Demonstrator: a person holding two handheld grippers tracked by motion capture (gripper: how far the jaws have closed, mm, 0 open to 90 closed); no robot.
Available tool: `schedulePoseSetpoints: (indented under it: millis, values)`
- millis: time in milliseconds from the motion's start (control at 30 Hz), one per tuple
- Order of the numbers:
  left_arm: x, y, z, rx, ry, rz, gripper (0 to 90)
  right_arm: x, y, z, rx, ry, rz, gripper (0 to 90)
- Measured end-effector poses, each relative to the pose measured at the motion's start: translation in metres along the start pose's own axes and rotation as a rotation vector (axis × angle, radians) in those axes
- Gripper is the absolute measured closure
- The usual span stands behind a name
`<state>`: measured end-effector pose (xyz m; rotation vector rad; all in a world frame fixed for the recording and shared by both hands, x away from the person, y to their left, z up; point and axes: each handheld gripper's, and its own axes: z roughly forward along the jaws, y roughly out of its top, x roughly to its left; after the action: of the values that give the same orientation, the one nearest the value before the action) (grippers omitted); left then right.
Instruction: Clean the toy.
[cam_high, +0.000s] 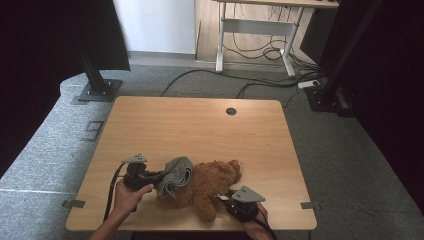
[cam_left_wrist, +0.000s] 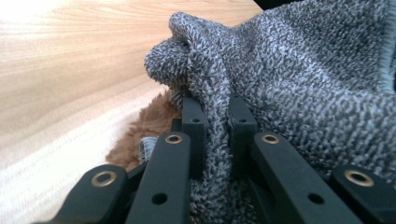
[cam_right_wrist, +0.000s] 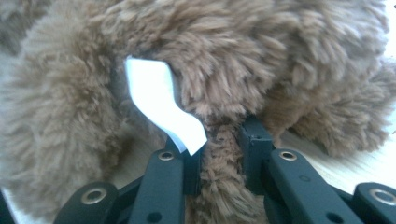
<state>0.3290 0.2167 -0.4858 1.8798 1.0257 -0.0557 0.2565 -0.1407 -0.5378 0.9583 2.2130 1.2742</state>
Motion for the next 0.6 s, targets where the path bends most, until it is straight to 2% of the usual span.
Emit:
schedulePoseSetpoints:
  millis: [100,200,333,433,500,600]
  values:
    - [0.007,0.007,0.009,0.009,0.005,-0.012,80.8,0.000,0.003,0.004,-0.001,-0.015,-0.013,74.0]
    - [0.014,0.015,0.019,0.017,0.018,-0.024,80.8,-0.004,0.007,0.010,-0.013,-0.026,-0.003,74.1]
    - [0.013,0.021,0.028,0.029,0.029,-0.013,80.8,-0.007,0.010,0.014,-0.023,-0.051,-0.004,74.2]
    - [0.010,0.022,0.025,0.022,0.026,0.000,80.8,-0.010,0.009,0.012,-0.025,-0.044,0.005,73.8]
    - [0.011,0.020,0.019,0.012,0.022,0.004,80.8,-0.013,0.009,0.006,-0.029,-0.027,0.011,67.3]
    - [0.012,0.017,0.013,-0.006,0.022,0.004,80.7,-0.023,0.012,-0.004,-0.056,0.011,0.088,51.5]
